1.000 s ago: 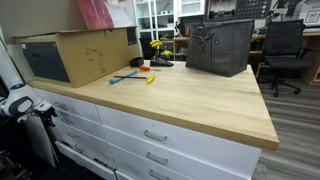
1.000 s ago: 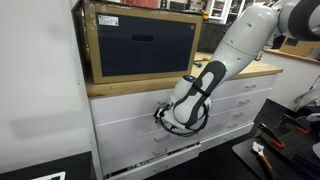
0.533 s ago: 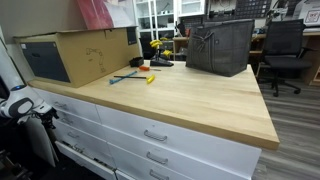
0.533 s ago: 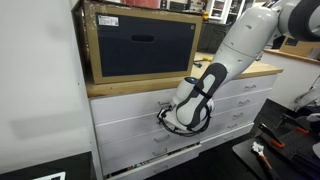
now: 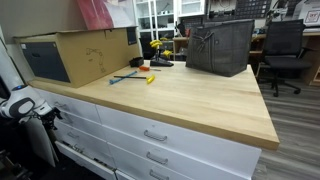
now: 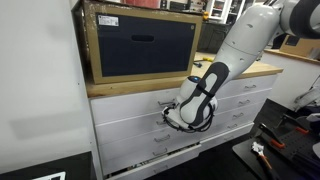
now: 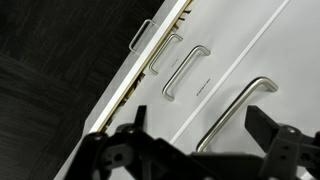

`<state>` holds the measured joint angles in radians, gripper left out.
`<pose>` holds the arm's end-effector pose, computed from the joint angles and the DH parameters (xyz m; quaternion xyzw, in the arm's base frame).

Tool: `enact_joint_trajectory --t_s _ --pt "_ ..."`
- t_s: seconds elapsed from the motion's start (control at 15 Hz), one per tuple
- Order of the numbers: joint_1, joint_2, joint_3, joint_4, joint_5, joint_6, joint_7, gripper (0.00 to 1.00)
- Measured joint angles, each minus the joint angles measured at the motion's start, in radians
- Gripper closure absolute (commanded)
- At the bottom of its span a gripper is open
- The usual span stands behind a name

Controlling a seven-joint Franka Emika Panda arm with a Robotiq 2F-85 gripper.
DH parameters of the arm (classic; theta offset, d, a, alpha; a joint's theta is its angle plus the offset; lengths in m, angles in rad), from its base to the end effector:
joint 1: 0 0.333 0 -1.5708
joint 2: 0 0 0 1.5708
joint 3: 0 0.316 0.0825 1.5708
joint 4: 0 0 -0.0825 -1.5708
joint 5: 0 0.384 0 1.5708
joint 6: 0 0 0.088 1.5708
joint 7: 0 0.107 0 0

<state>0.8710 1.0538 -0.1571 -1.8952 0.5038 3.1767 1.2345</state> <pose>0.4666 0.3413 -0.0178 -0.8851 0.4448 -0.1068 0.0857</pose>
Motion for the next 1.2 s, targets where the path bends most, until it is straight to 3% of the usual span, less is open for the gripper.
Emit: enact_joint_trajectory --t_s 0.67,1.2 --pt "0.001 -0.005 -0.041 -0.02 0.02 0.004 0.143 0.0" --pt "-0.003 0.005 -0.031 -0.022 0.021 0.004 0.205 0.0"
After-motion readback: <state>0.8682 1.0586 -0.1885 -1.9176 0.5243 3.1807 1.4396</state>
